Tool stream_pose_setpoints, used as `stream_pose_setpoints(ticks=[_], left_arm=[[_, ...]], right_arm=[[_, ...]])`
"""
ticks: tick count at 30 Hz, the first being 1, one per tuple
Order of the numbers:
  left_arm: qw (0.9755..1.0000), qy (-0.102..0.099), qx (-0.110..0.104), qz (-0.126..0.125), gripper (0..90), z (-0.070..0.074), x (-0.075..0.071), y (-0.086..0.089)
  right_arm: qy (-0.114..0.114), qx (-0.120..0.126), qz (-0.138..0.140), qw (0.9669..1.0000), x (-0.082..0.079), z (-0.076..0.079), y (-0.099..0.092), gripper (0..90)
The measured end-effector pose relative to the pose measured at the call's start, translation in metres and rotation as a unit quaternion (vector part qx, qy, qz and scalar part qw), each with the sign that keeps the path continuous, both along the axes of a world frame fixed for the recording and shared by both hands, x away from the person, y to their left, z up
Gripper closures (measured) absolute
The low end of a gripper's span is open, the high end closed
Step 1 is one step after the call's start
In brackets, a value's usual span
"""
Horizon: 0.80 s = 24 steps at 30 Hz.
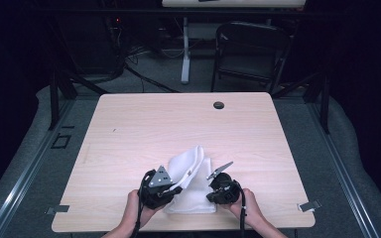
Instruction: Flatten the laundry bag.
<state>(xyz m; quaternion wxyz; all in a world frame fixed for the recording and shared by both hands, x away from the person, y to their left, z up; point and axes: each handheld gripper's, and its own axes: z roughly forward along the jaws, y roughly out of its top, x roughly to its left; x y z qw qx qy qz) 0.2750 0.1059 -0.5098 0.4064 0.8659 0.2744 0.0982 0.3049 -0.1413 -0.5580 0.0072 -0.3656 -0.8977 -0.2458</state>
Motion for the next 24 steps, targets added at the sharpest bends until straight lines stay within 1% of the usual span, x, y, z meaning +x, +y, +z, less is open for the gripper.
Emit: stream_pose_setpoints(ticks=[1,2,3,4,6,8,10,12,13,14,15,16,21,24], left_arm=[[1.0000,0.003,0.000,-0.001,85.3,0.002,0.000,0.004],[1.0000,0.000,-0.004,0.006,85.3,0.003,0.001,0.007],[1.0000,0.003,-0.003,0.009,85.3,0.004,0.001,0.012],[1.0000,0.003,-0.003,0.009,85.3,0.004,0.001,0.012],[0.9998,0.004,-0.005,0.020,85.4,0.005,0.001,0.020],[0.9996,0.002,-0.008,0.026,85.4,0.007,0.001,0.025],[0.9995,0.002,-0.008,0.029,85.4,0.008,0.001,0.028],[0.9994,-0.005,-0.006,0.034,85.4,0.011,0.002,0.031],[0.9994,-0.005,-0.006,0.034,85.4,0.011,0.002,0.031],[0.9993,-0.004,-0.005,0.036,85.3,0.013,0.002,0.034],[0.9990,-0.006,-0.011,0.042,85.3,0.013,0.002,0.036],[0.9990,-0.001,-0.010,0.043,85.3,0.013,0.002,0.038],[0.9988,-0.001,-0.009,0.047,85.3,0.015,0.003,0.045],[0.9985,0.002,-0.007,0.055,85.2,0.015,0.001,0.053]], right_arm=[[0.001,0.001,0.001,1.0000,0.000,0.000,0.000,90.0],[0.002,0.003,0.000,1.0000,0.001,0.000,-0.001,90.0],[0.001,0.002,0.001,1.0000,0.000,0.000,-0.001,90.0],[0.001,0.002,0.001,1.0000,0.000,0.000,-0.001,90.0],[-0.001,0.000,0.003,1.0000,0.001,0.000,0.000,90.0],[-0.002,-0.002,0.005,1.0000,0.001,0.000,0.000,90.0],[-0.003,-0.004,0.007,1.0000,0.001,0.000,0.000,90.0],[-0.002,0.000,0.006,1.0000,0.000,0.000,0.001,90.0],[-0.002,0.000,0.006,1.0000,0.000,0.000,0.001,90.0],[-0.004,-0.008,0.009,0.9999,0.000,0.001,0.001,90.0],[-0.004,-0.009,0.009,0.9999,0.000,0.001,0.002,90.0],[-0.005,-0.011,0.009,0.9999,0.000,0.001,0.002,90.0],[0.000,-0.011,0.007,0.9999,0.000,0.001,0.001,90.0],[0.001,-0.011,0.007,0.9999,0.000,0.001,0.000,90.0]])
